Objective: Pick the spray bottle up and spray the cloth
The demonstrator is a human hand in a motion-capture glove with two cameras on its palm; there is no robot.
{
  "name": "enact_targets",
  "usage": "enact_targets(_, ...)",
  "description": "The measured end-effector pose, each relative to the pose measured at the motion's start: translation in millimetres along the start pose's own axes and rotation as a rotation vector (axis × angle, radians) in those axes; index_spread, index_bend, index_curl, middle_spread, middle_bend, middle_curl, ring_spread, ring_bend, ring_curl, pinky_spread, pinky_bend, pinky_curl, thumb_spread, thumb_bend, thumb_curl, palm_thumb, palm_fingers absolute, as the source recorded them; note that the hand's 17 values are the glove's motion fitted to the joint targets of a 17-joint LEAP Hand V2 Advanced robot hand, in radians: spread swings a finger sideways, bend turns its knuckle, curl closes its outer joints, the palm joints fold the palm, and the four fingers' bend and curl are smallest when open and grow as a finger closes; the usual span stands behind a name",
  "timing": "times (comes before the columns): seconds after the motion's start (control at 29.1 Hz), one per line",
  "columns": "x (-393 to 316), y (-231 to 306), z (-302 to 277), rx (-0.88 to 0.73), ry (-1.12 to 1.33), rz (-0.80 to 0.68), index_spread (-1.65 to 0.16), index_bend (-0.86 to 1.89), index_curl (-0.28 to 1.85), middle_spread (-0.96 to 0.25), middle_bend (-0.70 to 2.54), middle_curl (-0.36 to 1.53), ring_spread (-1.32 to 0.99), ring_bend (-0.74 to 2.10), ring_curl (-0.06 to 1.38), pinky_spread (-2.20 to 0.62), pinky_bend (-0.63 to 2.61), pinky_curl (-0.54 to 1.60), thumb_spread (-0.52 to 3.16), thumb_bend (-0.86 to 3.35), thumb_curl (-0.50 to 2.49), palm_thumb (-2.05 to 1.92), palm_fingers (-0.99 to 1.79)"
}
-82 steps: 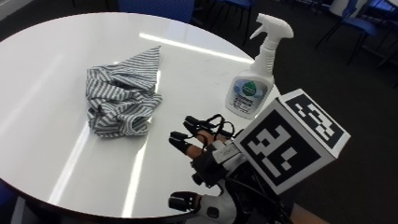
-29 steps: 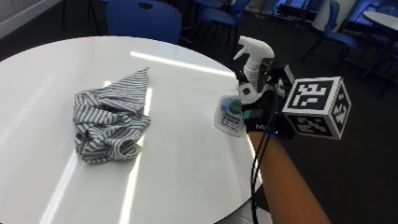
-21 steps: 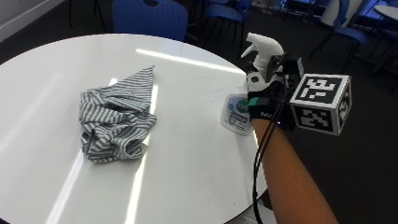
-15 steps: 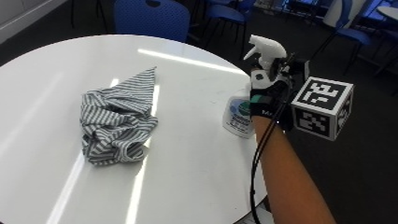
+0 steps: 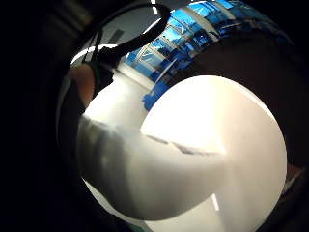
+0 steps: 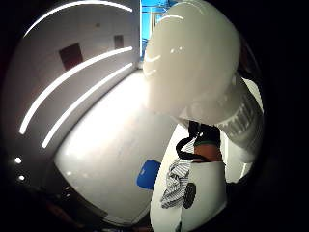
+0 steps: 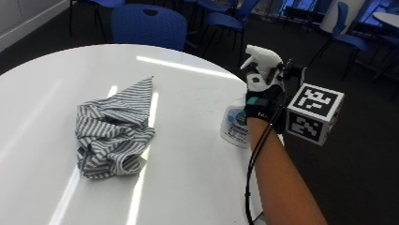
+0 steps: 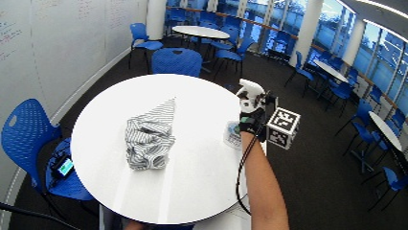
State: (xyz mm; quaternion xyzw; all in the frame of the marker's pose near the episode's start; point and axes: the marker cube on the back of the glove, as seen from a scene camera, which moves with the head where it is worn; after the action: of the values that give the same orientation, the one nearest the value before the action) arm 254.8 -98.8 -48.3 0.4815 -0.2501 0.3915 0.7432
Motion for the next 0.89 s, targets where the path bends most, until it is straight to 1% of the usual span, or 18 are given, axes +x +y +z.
enact_targets(0.17,3,1,1,-0.004,-0.001,0.0,-0.31,0.12,0.33,-0.2,0.31,0.42,-0.16,0.45,0.37,0.0,0.2,0.3,0.89,-0.02,0.52,1.01,1.13)
enact_targets(0.34,1,3,-1,0.04,0.038,-0.041,-0.31,0.17,0.36,-0.22,0.31,0.44,-0.19,0.46,0.4,-0.07,0.23,0.33,0.78,-0.03,0.55,1.02,1.17)
enact_targets(0.48,-2,4,-1,0.079,0.071,-0.1,-0.31,0.15,0.36,-0.21,0.33,0.45,-0.19,0.52,0.42,-0.12,0.26,0.35,0.73,-0.04,0.56,0.99,1.27)
enact_targets(0.72,-15,1,-7,0.163,0.171,-0.225,-0.3,0.09,0.34,-0.22,0.43,0.49,-0.2,0.6,0.45,-0.22,0.42,0.39,0.74,-0.04,0.57,0.94,1.34)
enact_targets(0.89,-25,1,-12,0.209,0.211,-0.26,-0.3,0.1,0.33,-0.23,0.49,0.52,-0.22,0.65,0.47,-0.28,0.54,0.43,0.82,-0.03,0.57,0.89,1.36)
